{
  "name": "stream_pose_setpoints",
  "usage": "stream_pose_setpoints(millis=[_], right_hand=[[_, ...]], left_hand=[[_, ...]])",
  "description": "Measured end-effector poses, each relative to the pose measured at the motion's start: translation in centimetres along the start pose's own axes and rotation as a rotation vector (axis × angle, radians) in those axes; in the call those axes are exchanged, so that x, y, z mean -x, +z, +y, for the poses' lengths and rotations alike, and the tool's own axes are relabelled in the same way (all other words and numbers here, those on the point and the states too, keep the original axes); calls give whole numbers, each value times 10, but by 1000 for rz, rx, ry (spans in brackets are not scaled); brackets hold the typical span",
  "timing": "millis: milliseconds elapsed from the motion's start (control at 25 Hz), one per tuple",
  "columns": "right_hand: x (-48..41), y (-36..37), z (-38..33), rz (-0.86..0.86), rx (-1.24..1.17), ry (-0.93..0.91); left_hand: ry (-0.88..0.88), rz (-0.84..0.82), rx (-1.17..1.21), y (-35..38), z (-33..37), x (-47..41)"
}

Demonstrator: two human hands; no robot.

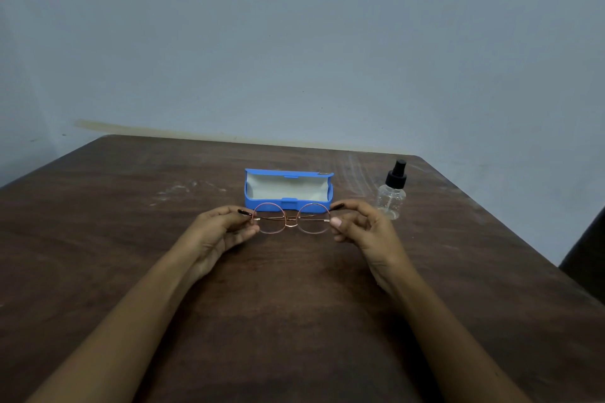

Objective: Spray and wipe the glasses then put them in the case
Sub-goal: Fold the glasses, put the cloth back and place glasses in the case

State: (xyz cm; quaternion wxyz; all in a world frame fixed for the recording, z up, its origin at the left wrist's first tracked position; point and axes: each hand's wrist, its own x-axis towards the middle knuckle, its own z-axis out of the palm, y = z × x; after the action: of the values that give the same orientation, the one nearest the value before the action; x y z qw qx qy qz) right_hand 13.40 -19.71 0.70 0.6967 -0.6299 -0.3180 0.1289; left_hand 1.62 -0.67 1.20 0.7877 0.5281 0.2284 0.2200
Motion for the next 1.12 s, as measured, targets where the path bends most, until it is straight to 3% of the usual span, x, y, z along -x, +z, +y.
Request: stream_pose_setpoints(millis=[240, 640, 840, 1120], right_hand=[[0, 2, 4, 12, -17, 30], [1, 5, 5, 37, 3, 180], [2, 8, 6, 117, -65, 203], [2, 8, 8, 119, 80, 207]], left_hand=[[27, -30, 10, -2, 4, 1], [149, 35, -259, 0, -4, 4], [87, 54, -326, 1, -5, 2], [38, 45, -320, 2, -3, 3]])
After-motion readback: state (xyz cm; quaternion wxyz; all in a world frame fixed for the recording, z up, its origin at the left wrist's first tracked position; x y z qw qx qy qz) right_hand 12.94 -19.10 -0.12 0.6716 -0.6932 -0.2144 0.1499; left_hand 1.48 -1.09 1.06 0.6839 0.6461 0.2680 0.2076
